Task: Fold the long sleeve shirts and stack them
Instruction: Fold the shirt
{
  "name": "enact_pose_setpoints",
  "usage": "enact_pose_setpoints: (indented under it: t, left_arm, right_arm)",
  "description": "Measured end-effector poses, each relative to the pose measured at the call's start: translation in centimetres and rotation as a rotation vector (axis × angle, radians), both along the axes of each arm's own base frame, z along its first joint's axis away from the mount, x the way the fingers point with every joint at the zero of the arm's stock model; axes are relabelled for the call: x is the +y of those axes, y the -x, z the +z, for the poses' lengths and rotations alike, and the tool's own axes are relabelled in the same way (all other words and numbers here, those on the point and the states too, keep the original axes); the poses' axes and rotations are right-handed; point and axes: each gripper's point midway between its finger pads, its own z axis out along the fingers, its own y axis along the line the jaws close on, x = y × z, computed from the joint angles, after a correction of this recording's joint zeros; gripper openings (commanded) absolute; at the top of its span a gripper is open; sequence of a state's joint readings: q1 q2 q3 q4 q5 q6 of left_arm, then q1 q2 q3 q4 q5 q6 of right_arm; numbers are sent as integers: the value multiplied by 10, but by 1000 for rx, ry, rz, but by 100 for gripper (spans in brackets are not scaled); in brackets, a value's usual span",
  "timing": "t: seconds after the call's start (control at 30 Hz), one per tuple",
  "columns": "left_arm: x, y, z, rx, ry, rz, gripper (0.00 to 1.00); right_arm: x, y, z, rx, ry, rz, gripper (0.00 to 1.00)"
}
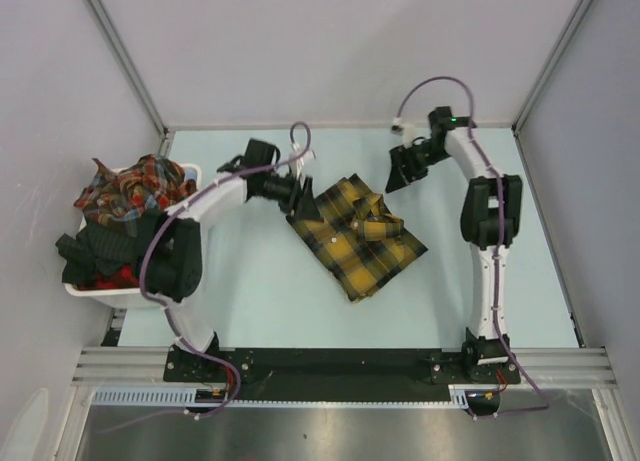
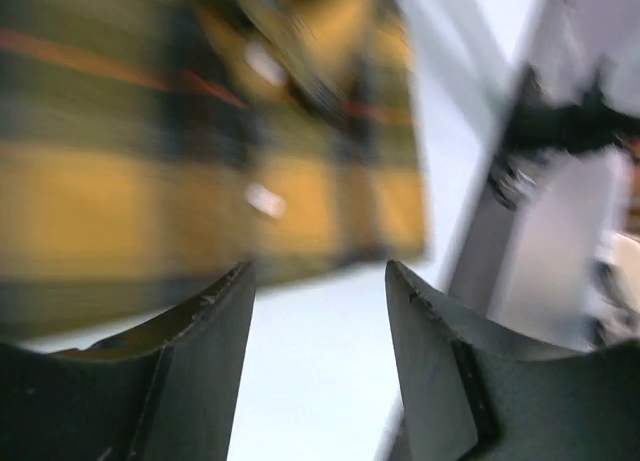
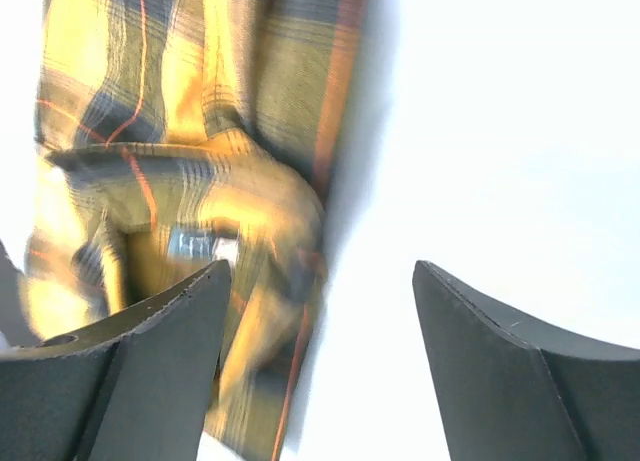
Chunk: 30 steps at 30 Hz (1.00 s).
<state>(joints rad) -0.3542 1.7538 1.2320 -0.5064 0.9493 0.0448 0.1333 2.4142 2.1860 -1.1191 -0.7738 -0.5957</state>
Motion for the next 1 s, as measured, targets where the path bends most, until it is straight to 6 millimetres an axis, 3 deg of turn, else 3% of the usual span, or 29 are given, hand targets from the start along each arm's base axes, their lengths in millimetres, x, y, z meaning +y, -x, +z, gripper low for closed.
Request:
enact_pose_setpoints:
  t: [0.07, 0.1, 0.13, 0.23, 0.3, 0.4, 0.53, 0.63, 0.67, 0.7, 0.77, 0.8, 0.93, 1.0]
  left_arm:
    - [4, -53, 10, -104, -26, 55, 68]
    - [6, -74, 12, -143, -46, 79, 78]
    - [8, -93, 10, -174, -68, 98, 78]
    - [9, -128, -7, -217, -130, 123, 80]
    - [10, -140, -27, -212, -174, 122, 79]
    - [13, -146, -57, -181, -227, 114, 76]
    - [16, -137, -80, -123, -263, 90, 65]
    - [17, -126, -88, -92, -261, 74, 50]
    - [17, -119, -92, -79, -257, 67, 46]
    - [19, -108, -97, -52, -256, 60, 36]
    - [20, -94, -100, -33, -239, 53, 31]
    - [23, -84, -100, -19, -237, 52, 27]
    - [30, -27, -103, 98, -226, 37, 24]
    - [29, 4, -100, 152, -207, 25, 35]
  right_arm:
    - [-28, -1, 19, 17, -34, -118, 79]
    - [-45, 4, 28, 50, -54, -196, 80]
    - [-60, 11, 35, 90, -78, -273, 84]
    - [-98, 51, 40, 223, -140, -500, 94]
    - [-101, 82, 31, 313, -159, -586, 96]
    - [-78, 133, 6, 487, -172, -634, 97]
    - [-49, 174, -24, 645, -157, -640, 94]
    - [-37, 181, -30, 686, -171, -651, 72]
    - [-34, 178, -31, 683, -178, -662, 53]
    - [-32, 174, -32, 673, -181, -665, 45]
    - [-30, 164, -35, 654, -185, -680, 28]
    - [-31, 158, -36, 640, -184, -683, 25]
    - [-32, 106, -37, 555, -181, -668, 28]
    - [-29, 67, -31, 463, -185, -620, 34]
